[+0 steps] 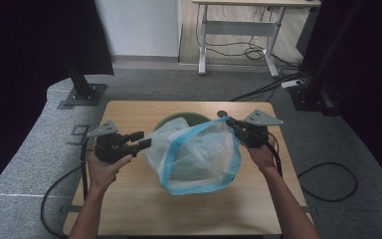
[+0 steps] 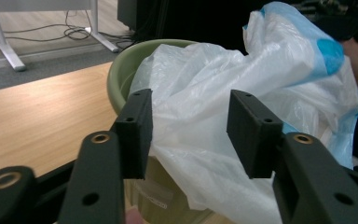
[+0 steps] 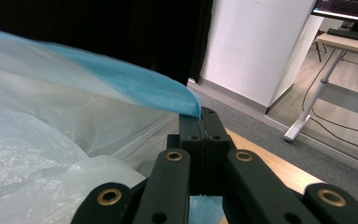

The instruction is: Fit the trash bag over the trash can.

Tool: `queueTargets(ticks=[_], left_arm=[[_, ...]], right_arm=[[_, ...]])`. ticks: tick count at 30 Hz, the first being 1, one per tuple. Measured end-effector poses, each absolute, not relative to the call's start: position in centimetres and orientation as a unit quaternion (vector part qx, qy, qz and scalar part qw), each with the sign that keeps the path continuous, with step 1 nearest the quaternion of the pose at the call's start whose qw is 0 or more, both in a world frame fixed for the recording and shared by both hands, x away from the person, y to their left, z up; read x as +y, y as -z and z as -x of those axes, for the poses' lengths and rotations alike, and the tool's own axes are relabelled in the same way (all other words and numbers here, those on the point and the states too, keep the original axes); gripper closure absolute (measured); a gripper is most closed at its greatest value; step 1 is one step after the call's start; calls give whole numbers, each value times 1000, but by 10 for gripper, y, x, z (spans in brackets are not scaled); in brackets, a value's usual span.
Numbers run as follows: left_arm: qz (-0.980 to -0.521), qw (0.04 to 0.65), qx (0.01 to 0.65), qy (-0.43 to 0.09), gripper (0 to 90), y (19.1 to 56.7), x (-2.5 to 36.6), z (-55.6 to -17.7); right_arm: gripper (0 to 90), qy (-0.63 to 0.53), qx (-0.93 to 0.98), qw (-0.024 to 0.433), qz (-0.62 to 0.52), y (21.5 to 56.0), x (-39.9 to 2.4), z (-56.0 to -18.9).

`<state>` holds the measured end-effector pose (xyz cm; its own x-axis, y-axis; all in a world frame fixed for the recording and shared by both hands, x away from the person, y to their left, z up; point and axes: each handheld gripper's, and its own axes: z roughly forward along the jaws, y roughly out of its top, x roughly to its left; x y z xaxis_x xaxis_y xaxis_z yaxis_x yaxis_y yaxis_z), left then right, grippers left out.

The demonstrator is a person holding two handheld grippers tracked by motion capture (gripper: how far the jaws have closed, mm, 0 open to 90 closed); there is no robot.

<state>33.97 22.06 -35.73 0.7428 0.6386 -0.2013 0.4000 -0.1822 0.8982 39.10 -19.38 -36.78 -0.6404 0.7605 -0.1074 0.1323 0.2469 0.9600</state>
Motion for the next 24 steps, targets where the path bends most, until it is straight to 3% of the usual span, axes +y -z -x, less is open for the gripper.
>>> queueTargets(ticks=[7, 9, 10, 11, 14, 16, 24], left_arm=[[-784, 513, 336, -97, 479, 365, 208, -347], [-788, 508, 335, -97, 538, 367, 207, -347], [-790, 505, 335, -97, 641, 368, 206, -347], [-793, 499, 337, -98, 641, 368, 204, -347], [-792, 498, 338, -102, 817, 366, 202, -345], [-786, 506, 338, -111, 881, 363, 203, -342], [-768, 517, 357, -120, 898, 361, 210, -346]], right_arm=[[884, -533, 735, 288, -304, 372, -193, -388], [884, -536, 734, 286, -304, 371, -194, -388], [884, -540, 731, 284, -305, 370, -195, -389], [884, -540, 731, 284, -305, 370, -195, -389], [884, -542, 729, 281, -309, 370, -197, -390], [882, -543, 728, 280, -311, 371, -199, -390], [852, -558, 725, 270, -300, 366, -209, -386]])
